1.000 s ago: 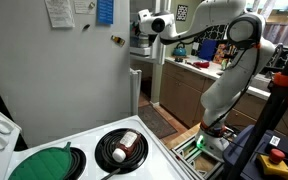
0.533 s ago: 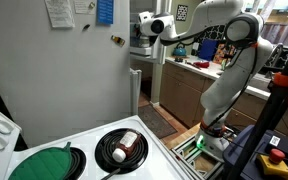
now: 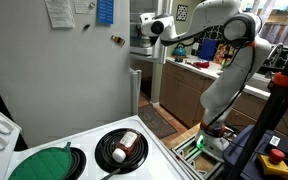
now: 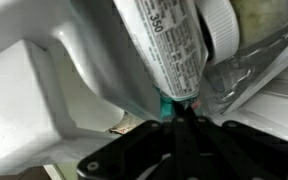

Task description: Move the white and green pack to the bottom shelf on the fridge door.

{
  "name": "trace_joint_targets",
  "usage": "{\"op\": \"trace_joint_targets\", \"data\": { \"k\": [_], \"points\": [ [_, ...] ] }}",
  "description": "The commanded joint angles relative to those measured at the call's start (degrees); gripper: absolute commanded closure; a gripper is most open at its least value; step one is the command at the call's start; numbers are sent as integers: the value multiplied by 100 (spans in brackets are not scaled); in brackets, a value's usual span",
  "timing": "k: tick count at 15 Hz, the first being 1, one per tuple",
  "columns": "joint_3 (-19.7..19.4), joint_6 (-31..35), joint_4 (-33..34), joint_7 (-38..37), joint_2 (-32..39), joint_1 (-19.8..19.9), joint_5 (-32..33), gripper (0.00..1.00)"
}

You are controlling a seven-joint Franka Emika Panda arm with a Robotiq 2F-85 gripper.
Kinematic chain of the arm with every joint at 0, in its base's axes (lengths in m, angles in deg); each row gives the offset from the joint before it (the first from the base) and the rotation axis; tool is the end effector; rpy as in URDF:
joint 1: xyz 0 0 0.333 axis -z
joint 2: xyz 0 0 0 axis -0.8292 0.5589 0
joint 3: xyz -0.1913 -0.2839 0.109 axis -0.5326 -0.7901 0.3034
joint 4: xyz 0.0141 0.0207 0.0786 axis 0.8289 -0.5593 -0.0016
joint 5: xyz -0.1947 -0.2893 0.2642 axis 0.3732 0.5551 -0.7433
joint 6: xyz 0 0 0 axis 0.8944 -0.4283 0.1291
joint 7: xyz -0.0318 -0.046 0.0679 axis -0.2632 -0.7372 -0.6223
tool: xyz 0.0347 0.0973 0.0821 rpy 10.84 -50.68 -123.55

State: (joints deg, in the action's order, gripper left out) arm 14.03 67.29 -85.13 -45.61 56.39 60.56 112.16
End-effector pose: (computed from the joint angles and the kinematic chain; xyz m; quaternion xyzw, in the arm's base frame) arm 0.5607 0.1336 0.6742 0.6693 0.2769 0.5382 0.4310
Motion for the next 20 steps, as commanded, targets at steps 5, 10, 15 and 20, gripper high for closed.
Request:
{"op": "trace_joint_targets", "data": {
  "k": [5,10,15,20],
  "points": [
    [-20,-130,73,-708,180,116,522,100],
    [-30,-152,53,-889,271,151,701,95],
    [-21,-199,79,-998,269,135,658,56],
    [-40,-137,120,-1036,261,143,601,19]
  ]
}}
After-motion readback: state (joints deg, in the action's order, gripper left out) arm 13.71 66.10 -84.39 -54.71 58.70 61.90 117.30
